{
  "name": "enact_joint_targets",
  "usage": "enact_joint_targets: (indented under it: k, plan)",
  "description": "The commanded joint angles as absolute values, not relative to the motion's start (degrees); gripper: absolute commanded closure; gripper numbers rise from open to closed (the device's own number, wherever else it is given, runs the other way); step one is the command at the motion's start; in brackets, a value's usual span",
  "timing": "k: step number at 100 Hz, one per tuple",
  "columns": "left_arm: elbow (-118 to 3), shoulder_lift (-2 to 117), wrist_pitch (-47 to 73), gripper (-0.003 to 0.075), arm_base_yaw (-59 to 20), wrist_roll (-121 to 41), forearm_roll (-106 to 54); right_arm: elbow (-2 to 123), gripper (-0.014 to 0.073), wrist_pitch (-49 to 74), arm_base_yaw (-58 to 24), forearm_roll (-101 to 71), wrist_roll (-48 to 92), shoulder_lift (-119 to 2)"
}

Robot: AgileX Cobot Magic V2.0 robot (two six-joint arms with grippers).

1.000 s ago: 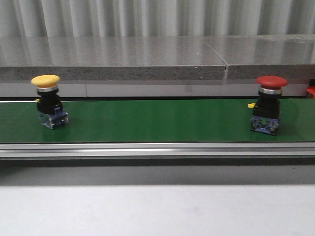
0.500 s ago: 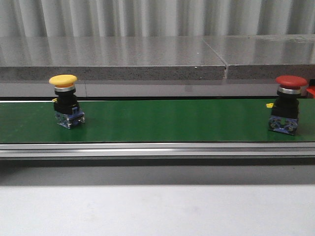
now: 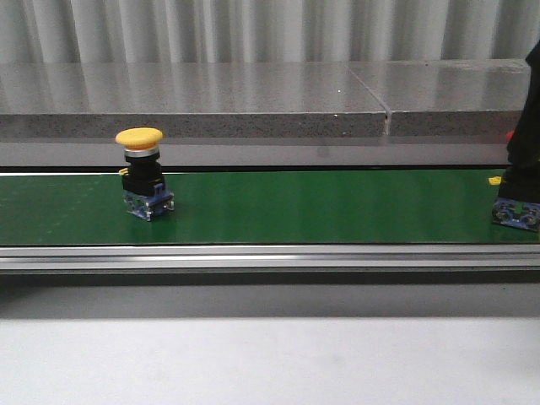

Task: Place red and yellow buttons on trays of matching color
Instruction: 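Grasp the red button and set it in the red tray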

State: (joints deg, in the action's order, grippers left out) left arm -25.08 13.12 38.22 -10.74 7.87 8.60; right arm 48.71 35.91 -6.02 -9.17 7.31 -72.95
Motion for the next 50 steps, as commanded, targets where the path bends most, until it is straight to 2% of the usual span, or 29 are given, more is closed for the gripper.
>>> enact_joint_targets:
  k: [1,15,22,29,40,44,50]
  plan:
    - [-26.4,13.7,33.4,0.0741,-11.3,8.0,8.4,52.4,-0.0001,32.9,-5.7,-8.0,7.7,-74.9]
    - [-26.4,13.7,33.4,0.0741,-11.3,8.0,8.4,55.5,0.0001,31.0,-5.7,-7.8,7.7,-79.9]
    - [-26.4,13.7,33.4,0.0741,-11.3,8.0,8.4,56.9,0.0034,33.5,-5.7,-7.8,7.7,-81.8]
    - [-26.4,13.7,33.4,0.0741,-11.3,8.0,8.4,58.3,0.0139,37.4,-5.7,-7.8,7.3,-83.0]
    - [-26.4,13.7,33.4,0.0741,-11.3,8.0,8.4,59.8,0.0359,41.0,-5.7,-6.8,6.2,-83.3]
    - [-26.4,13.7,33.4,0.0741,-11.3,8.0,8.4,60.7,0.0409,41.7,-5.7,-6.3,6.1,-83.3]
    - [-26.4,13.7,33.4,0.0741,-11.3,8.0,8.4,62.1,0.0440,42.9,-5.6,-5.9,6.1,-83.3]
